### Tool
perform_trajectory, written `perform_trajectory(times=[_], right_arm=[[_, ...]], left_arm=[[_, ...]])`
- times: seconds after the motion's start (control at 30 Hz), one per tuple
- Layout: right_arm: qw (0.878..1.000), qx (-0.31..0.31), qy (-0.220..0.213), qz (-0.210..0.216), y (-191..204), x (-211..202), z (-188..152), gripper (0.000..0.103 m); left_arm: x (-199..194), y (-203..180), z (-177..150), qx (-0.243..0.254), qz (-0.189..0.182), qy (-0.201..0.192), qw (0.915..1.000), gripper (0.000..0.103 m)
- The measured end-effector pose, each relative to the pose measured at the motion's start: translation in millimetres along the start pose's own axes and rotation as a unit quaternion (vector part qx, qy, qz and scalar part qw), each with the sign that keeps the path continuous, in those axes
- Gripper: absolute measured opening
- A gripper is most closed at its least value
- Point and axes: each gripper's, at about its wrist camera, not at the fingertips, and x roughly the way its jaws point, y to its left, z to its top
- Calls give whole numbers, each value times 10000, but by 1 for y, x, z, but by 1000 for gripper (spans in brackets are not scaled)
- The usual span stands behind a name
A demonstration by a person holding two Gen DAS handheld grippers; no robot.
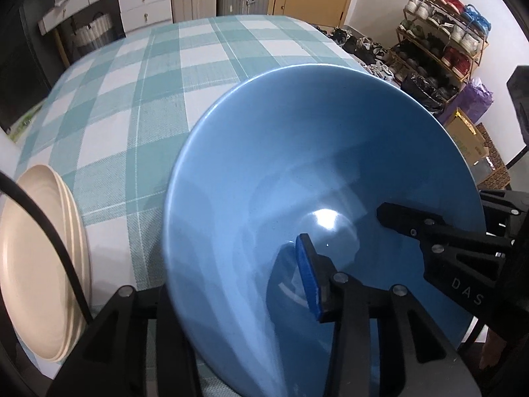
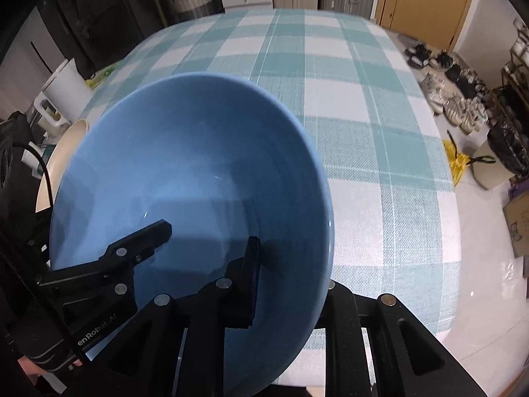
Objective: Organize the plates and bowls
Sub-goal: 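Lift the nested blue bowls with both grippers and carry toward the cream plates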
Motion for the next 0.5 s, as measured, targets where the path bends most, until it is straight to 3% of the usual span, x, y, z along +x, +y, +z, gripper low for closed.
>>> perform_trajectory(times=[0.13,0.3,0.5], right_arm=[[9999,-53,68,-72,3,-2,1,17],[9999,49,136,-9,4,-2,3,16],[9999,60,128,-4,5,-4,4,16]], left_arm=[[4,0,3,160,29,265,9995,35],[1,9,5,-52,-68,316,9995,27],[0,12,5,-111,-86,399,9991,24]])
